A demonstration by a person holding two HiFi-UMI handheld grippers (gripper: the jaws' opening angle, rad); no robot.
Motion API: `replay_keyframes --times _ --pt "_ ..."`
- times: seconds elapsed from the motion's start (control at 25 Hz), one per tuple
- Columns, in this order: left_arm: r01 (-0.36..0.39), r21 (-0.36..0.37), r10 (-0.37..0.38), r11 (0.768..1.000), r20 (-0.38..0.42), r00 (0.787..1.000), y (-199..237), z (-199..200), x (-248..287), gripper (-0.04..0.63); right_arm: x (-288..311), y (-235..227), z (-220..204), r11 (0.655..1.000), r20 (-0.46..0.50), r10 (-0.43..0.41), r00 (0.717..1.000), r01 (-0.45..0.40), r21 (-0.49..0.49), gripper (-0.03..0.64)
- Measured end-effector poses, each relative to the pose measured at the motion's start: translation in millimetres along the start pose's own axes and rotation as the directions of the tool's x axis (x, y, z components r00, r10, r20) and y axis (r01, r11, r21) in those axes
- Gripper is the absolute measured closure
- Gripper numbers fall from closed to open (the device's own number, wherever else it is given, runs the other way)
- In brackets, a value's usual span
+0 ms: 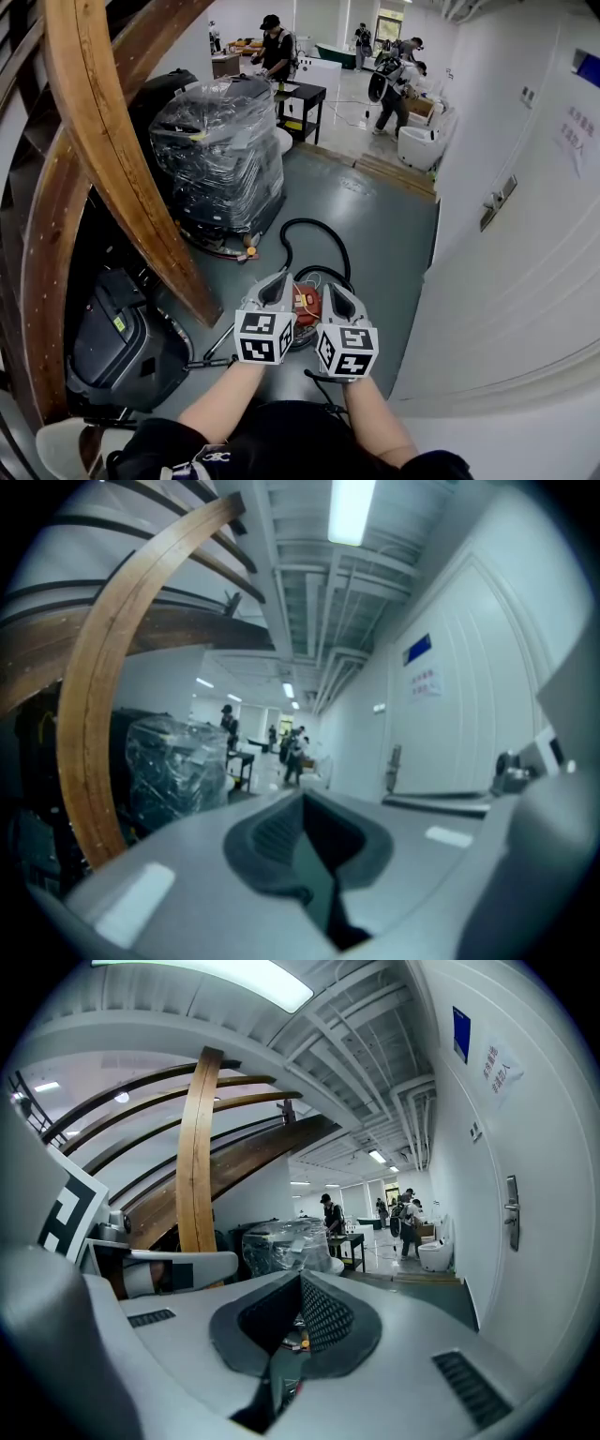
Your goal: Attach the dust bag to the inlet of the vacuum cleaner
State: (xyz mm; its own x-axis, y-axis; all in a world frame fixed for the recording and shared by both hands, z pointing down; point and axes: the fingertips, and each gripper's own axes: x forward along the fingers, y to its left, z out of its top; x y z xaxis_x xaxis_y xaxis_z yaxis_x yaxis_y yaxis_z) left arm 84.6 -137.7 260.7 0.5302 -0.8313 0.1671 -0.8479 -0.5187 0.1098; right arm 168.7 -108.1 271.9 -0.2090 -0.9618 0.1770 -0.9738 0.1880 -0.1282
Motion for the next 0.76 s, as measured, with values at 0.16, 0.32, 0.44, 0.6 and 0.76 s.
replay_keyframes --times 0.16,0.32,0.44,0.6,0.76 --pt "0.013 -0.016 -0.014 1.000 -0.004 1.000 0.4 -4.2 4.3 0.598 3.0 -1.5 -5.7 1.000 -0.012 -0.001 1.000 0.001 0.007 0.620" --pt "0.024 -0.022 -0.025 0.999 -0.021 0.999 3.2 -9.7 8.8 0.598 8.3 -1.8 -12.1 1.000 -0.028 -0.006 1.000 0.006 0.012 0.620" --pt "0.026 -0.024 -0.027 0.999 -0.032 0.999 6.4 -12.2 9.4 0.598 11.2 0.8 -12.4 1.000 -0.032 -0.006 0.999 0.007 0.014 0.620" --pt "0.015 -0.023 -0.016 1.000 -0.023 1.000 15.5 -6.2 11.2 0.598 17.6 6.1 -2.7 1.000 -0.002 0.001 1.000 -0.001 0.010 0.620" --pt "0.007 -0.020 -0.007 1.000 -0.007 1.000 24.6 0.7 13.8 0.598 26.8 11.9 8.3 1.000 0.031 0.014 0.999 -0.013 -0.009 0.620"
